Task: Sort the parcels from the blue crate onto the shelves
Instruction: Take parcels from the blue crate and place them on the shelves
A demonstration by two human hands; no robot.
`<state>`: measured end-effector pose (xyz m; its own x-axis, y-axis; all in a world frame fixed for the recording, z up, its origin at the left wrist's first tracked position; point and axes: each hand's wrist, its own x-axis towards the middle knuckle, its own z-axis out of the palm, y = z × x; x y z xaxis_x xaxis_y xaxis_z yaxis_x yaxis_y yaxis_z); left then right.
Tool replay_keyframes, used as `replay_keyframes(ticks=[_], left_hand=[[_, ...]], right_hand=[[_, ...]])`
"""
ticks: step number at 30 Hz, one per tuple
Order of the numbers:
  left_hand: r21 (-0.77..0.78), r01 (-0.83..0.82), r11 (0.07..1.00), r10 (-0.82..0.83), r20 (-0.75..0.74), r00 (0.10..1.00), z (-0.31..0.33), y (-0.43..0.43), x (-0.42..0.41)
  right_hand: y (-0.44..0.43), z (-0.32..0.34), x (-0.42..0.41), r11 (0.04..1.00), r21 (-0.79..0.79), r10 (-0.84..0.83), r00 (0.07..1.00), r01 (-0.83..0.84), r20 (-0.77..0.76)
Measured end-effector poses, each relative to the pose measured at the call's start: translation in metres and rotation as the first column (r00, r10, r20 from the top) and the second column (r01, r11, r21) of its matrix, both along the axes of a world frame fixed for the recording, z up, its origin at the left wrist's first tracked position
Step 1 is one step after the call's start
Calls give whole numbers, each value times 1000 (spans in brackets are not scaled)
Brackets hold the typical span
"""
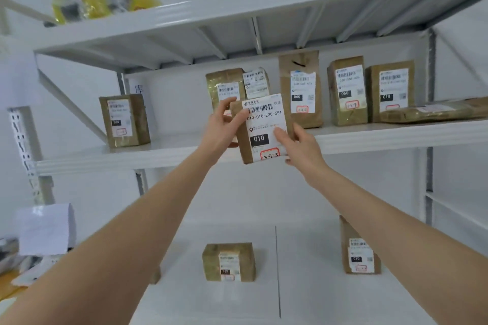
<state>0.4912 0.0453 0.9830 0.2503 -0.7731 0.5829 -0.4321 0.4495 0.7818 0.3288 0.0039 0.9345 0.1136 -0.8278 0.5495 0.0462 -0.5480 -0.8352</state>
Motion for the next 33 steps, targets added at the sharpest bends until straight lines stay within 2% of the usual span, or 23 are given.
replay_keyframes(ticks=[2,6,9,12,18,23,33], left_hand=[[-33,-57,998,59,72,996,14,-2,37],[-114,-124,986,147,222,964,36,-2,99],[-174,-188,967,236,321,917,50,5,129],[-196,-247,949,307,401,863,62,13,153],[-211,-314,925,376,416,828,75,30,171],[-228,-358,905,424,498,756,84,40,178],[-252,-379,890,453,586,672,113,34,241]], right_hand=[[4,13,33,1000,8,15,1000,-15,1],[5,26,94,994,107,-4,991,-10,133],[8,25,127,972,189,94,971,-137,219],[14,26,151,971,166,145,973,-175,181],[18,34,176,991,130,10,984,-33,178],[19,41,189,995,100,-40,982,22,183],[4,72,247,998,14,-58,991,57,120]])
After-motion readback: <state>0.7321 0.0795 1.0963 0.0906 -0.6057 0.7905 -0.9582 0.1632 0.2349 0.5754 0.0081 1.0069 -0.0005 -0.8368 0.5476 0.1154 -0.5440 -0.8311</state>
